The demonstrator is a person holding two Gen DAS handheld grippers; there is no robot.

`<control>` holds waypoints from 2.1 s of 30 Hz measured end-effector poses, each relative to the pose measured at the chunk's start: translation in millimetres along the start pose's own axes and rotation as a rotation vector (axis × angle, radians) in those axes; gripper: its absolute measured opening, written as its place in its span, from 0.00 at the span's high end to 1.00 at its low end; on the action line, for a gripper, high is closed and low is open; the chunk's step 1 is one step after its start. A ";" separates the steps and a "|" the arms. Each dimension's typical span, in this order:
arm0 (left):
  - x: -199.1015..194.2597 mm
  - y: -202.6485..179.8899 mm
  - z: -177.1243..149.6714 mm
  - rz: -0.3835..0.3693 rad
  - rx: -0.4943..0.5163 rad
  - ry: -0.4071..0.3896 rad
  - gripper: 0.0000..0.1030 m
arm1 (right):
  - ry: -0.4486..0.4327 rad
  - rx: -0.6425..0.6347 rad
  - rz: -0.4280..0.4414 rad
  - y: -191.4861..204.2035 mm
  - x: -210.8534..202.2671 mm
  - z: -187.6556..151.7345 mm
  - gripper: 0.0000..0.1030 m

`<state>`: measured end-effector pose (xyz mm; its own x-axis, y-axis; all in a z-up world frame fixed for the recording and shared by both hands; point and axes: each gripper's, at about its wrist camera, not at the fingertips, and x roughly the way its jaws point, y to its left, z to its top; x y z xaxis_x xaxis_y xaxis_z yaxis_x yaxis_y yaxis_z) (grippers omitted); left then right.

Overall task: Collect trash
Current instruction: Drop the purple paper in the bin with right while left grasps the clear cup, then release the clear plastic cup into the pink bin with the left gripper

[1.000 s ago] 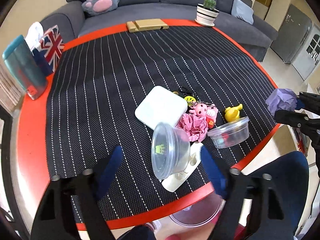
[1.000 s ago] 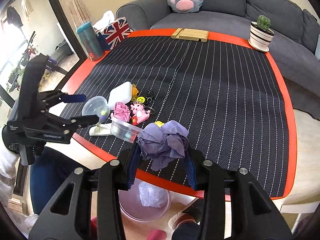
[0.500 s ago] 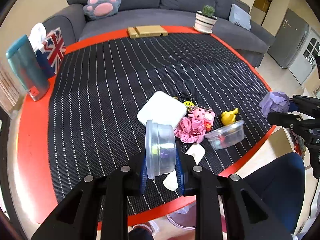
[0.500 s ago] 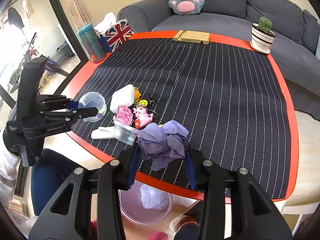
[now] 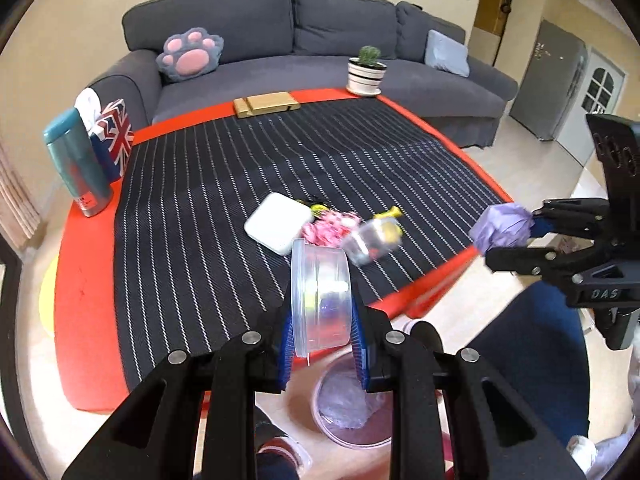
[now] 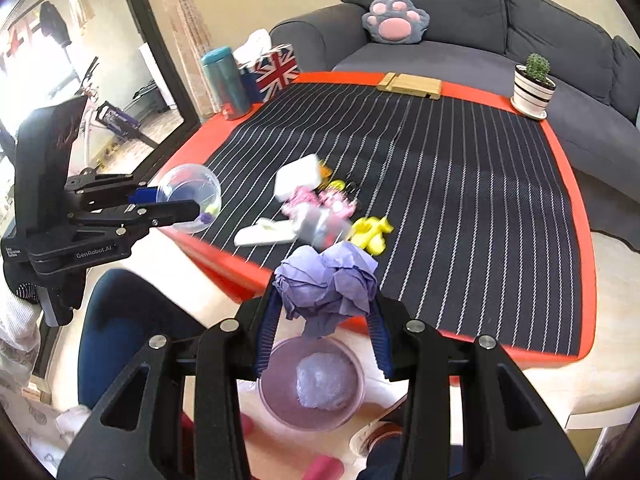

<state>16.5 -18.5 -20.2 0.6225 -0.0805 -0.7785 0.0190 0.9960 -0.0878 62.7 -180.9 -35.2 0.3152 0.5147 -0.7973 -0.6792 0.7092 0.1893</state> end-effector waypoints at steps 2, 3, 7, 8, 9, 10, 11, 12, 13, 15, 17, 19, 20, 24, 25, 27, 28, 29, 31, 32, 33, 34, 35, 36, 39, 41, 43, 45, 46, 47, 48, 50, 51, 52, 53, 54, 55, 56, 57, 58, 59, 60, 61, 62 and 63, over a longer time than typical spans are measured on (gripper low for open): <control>-5.8 -6.2 -8.1 -0.017 0.002 -0.006 0.77 | 0.010 -0.009 0.011 6.5 -0.7 -9.5 0.61; -8.8 -9.2 -12.3 -0.026 0.003 -0.009 0.77 | 0.015 -0.011 0.017 8.9 -0.5 -13.6 0.61; -16.1 -16.8 -23.7 -0.057 0.003 -0.010 0.77 | 0.051 -0.025 0.055 20.6 5.1 -31.0 0.61; -16.8 -17.5 -25.4 -0.064 0.003 -0.009 0.77 | 0.058 -0.028 0.064 22.9 7.2 -34.3 0.61; -17.7 -18.8 -27.6 -0.069 0.005 -0.006 0.77 | 0.065 -0.029 0.074 25.0 8.5 -37.2 0.61; -17.9 -19.4 -29.0 -0.072 0.005 -0.005 0.77 | 0.074 -0.032 0.087 27.3 10.8 -40.6 0.61; -18.4 -19.7 -30.4 -0.075 0.005 -0.004 0.77 | 0.080 -0.035 0.096 28.6 12.2 -42.5 0.59; -18.6 -19.9 -31.5 -0.076 0.005 -0.003 0.77 | 0.085 -0.041 0.103 30.3 13.6 -44.0 0.57; -18.9 -20.2 -32.8 -0.077 0.005 -0.001 0.77 | 0.090 -0.041 0.109 31.3 14.9 -45.5 0.49; -19.4 -20.2 -34.4 -0.082 0.004 0.000 0.77 | 0.087 -0.040 0.099 31.2 15.1 -45.7 0.33; -19.1 -20.6 -35.4 -0.081 0.006 0.003 0.77 | 0.077 -0.033 0.078 29.5 14.4 -45.0 0.16; -18.6 -20.7 -36.1 -0.082 0.006 0.006 0.77 | 0.071 -0.018 0.071 26.0 14.0 -43.4 0.12; -18.6 -21.2 -37.2 -0.083 0.007 0.007 0.77 | 0.070 -0.014 0.064 24.8 13.8 -42.7 0.11; -16.6 -21.9 -38.7 -0.089 0.013 0.014 0.77 | 0.058 0.000 0.049 19.9 11.4 -40.1 0.10; -16.0 -22.3 -39.1 -0.090 0.015 0.017 0.77 | 0.054 0.005 0.045 18.6 10.5 -39.8 0.10; -16.0 -24.5 -40.1 -0.095 0.020 0.021 0.77 | 0.042 0.015 0.032 15.4 6.9 -38.7 0.10; -16.2 -26.2 -40.8 -0.101 0.026 0.024 0.77 | 0.036 0.016 0.022 14.1 4.9 -38.3 0.10; -16.3 -28.3 -41.6 -0.106 0.033 0.027 0.77 | 0.032 0.017 0.015 13.2 3.2 -37.5 0.10; -16.3 -32.4 -42.5 -0.113 0.045 0.030 0.77 | 0.019 0.024 0.007 10.7 -1.6 -36.7 0.10; -16.5 -34.5 -43.1 -0.119 0.049 0.032 0.77 | 0.015 0.028 0.005 9.4 -3.6 -36.5 0.10; -15.8 -35.9 -43.2 -0.123 0.054 0.034 0.77 | 0.010 0.031 0.001 8.2 -5.6 -36.6 0.10; -16.0 -38.7 -43.8 -0.129 0.061 0.036 0.77 | 0.006 0.036 -0.002 6.5 -7.7 -36.6 0.10; -16.4 -41.6 -44.6 -0.136 0.067 0.036 0.77 | 0.003 0.040 -0.004 5.0 -9.3 -36.7 0.10; -16.8 -43.5 -44.8 -0.143 0.072 0.036 0.77 | 0.002 0.042 -0.006 4.3 -10.2 -36.0 0.10; -17.9 -48.9 -43.9 -0.167 0.078 0.034 0.65 | -0.006 0.050 -0.011 0.9 -13.5 -36.3 0.10; -20.1 -49.5 -42.6 -0.177 0.066 0.012 0.16 | -0.009 0.053 -0.011 -0.2 -14.9 -36.2 0.10; -23.8 -45.7 -40.5 -0.185 0.037 -0.026 0.12 | -0.009 0.055 -0.011 -0.7 -15.2 -36.1 0.10; -22.1 -44.0 -38.6 -0.171 0.025 -0.020 0.11 | -0.009 0.054 -0.010 -0.6 -15.0 -36.1 0.10; -21.8 -42.5 -38.0 -0.162 0.021 -0.022 0.11 | -0.008 0.053 -0.011 -0.4 -15.3 -36.4 0.09; -21.4 -41.3 -37.9 -0.157 0.019 -0.021 0.11 | -0.008 0.053 -0.011 -0.3 -15.4 -36.6 0.09; -20.9 -40.1 -37.9 -0.149 0.015 -0.021 0.11 | -0.010 0.055 -0.009 -0.5 -15.4 -36.6 0.08; -20.5 -38.1 -38.2 -0.144 0.009 -0.021 0.10 | -0.007 0.057 -0.005 -0.1 -14.2 -36.8 0.07; -20.5 -37.7 -37.9 -0.140 0.009 -0.023 0.10 | -0.005 0.055 -0.005 0.5 -13.6 -37.1 0.07; -21.2 -38.0 -38.2 -0.138 0.010 -0.025 0.09 | -0.003 0.054 -0.004 1.0 -13.1 -37.3 0.07; -21.1 -37.8 -38.2 -0.135 0.012 -0.027 0.09 | -0.002 0.053 -0.002 1.6 -12.4 -37.3 0.07; -21.1 -37.9 -38.1 -0.132 0.013 -0.028 0.09 | -0.001 0.052 -0.001 2.4 -12.0 -37.2 0.07; -20.8 -37.5 -38.6 -0.127 0.014 -0.029 0.09 | -0.001 0.050 -0.001 3.0 -11.7 -36.9 0.07; -20.4 -36.6 -39.0 -0.122 0.013 -0.031 0.09 | -0.001 0.050 0.000 3.0 -11.2 -36.6 0.07; -20.0 -35.4 -39.2 -0.121 0.009 -0.033 0.09 | -0.001 0.050 0.001 3.2 -11.1 -36.3 0.07; -19.4 -34.1 -39.0 -0.122 0.004 -0.033 0.09 | -0.001 0.051 0.002 3.2 -10.9 -36.0 0.07; -19.5 -33.0 -39.2 -0.123 -0.002 -0.032 0.09 | -0.001 0.051 0.001 3.4 -10.6 -35.8 0.07; -19.5 -31.8 -38.8 -0.126 -0.008 -0.033 0.09 | -0.001 0.051 0.001 3.4 -10.4 -35.7 0.07; -19.5 -31.0 -38.6 -0.127 -0.009 -0.035 0.09 | -0.001 0.050 0.001 3.4 -10.2 -35.5 0.07; -19.5 -30.7 -38.5 -0.127 -0.010 -0.036 0.09 | -0.002 0.050 0.002 3.5 -10.3 -35.5 0.07; -19.3 -30.3 -38.5 -0.125 -0.012 -0.037 0.09 | -0.003 0.050 0.002 3.5 -10.3 -35.5 0.07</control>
<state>-26.2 -48.6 -26.5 0.6446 -0.2026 -0.7372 0.0895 0.9776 -0.1904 33.5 -200.8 -46.8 0.3158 0.5176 -0.7952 -0.6459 0.7312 0.2194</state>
